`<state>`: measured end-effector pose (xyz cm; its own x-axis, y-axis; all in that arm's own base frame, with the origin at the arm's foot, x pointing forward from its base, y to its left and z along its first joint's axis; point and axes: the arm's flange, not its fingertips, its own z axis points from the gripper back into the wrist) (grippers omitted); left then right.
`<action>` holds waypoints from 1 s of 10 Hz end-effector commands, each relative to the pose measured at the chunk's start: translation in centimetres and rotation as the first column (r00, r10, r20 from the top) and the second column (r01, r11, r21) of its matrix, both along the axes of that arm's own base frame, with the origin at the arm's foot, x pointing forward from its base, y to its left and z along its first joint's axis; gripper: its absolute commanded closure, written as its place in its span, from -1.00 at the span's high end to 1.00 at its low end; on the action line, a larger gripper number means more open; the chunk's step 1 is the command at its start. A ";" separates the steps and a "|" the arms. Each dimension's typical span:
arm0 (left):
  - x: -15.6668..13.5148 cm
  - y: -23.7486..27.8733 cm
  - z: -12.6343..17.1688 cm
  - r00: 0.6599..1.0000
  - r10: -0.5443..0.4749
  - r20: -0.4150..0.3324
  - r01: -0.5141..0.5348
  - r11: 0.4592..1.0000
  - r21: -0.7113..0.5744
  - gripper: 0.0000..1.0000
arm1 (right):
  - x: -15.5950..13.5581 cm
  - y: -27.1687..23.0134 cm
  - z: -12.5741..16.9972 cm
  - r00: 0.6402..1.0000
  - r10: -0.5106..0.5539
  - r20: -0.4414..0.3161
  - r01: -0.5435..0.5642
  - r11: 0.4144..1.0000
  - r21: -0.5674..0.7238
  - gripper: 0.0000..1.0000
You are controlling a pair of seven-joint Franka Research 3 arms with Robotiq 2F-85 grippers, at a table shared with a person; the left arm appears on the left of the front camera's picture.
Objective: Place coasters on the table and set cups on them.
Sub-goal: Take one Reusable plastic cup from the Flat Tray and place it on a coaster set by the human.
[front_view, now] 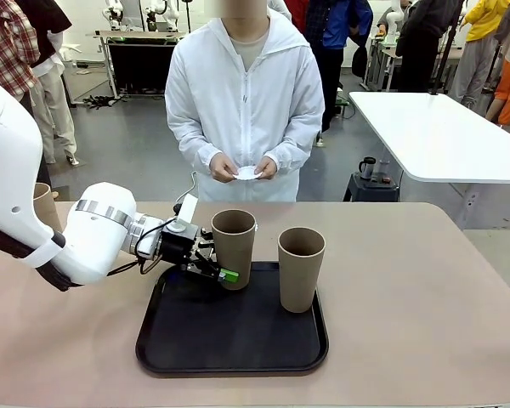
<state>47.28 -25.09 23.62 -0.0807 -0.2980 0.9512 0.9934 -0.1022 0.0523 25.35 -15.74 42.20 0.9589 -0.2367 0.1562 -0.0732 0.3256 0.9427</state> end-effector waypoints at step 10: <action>-1.8 1.0 16.3 0.996 0.072 0.045 -0.069 0.996 -0.057 -1.00 | 0.0 0.0 0.1 1.000 0.000 0.005 0.000 1.000 0.014 1.00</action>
<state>45.37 -23.85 40.47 -0.0858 -0.2528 0.9637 0.9963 -0.0170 0.0843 25.36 -15.74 42.19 0.9590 -0.2367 0.1559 -0.0729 0.3255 0.9427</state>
